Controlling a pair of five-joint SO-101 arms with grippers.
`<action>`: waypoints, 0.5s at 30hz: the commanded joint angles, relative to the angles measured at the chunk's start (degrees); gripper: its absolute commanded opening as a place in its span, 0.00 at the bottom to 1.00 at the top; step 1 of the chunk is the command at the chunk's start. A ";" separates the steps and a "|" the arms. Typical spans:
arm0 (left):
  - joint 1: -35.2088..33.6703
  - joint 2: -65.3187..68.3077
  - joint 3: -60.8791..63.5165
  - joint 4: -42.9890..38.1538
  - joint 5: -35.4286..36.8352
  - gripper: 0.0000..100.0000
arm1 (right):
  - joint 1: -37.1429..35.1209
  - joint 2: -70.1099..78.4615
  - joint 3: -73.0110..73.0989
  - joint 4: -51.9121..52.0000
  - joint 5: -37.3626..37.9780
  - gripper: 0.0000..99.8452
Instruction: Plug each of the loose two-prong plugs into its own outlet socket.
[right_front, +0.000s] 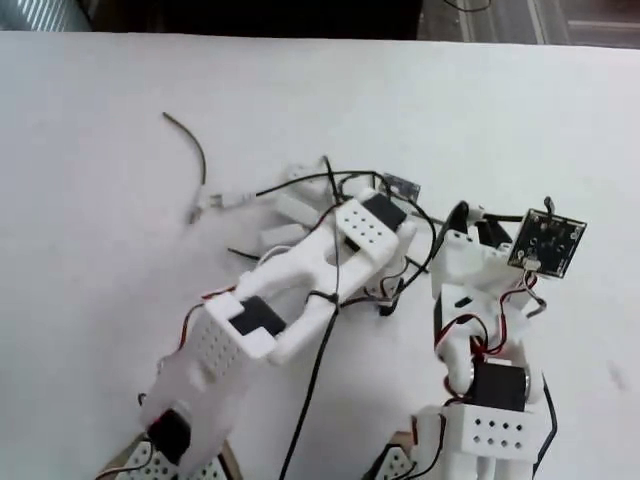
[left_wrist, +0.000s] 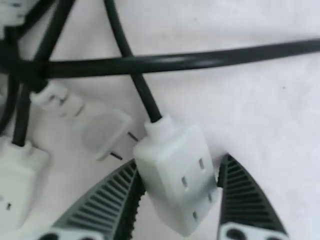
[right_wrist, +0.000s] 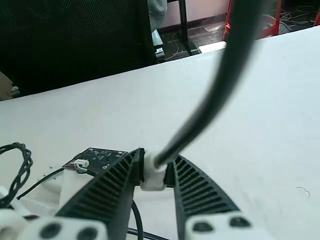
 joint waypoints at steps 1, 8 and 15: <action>0.31 -0.04 -1.32 1.23 -3.96 0.10 | 0.66 -1.01 -2.02 -0.75 -0.18 0.02; 0.13 -0.57 -1.67 4.84 -13.98 0.02 | 0.57 -1.01 -1.93 -0.75 -0.18 0.02; -1.45 -0.66 -1.67 4.84 -36.22 0.02 | 0.57 -1.01 -1.93 -0.75 -0.09 0.02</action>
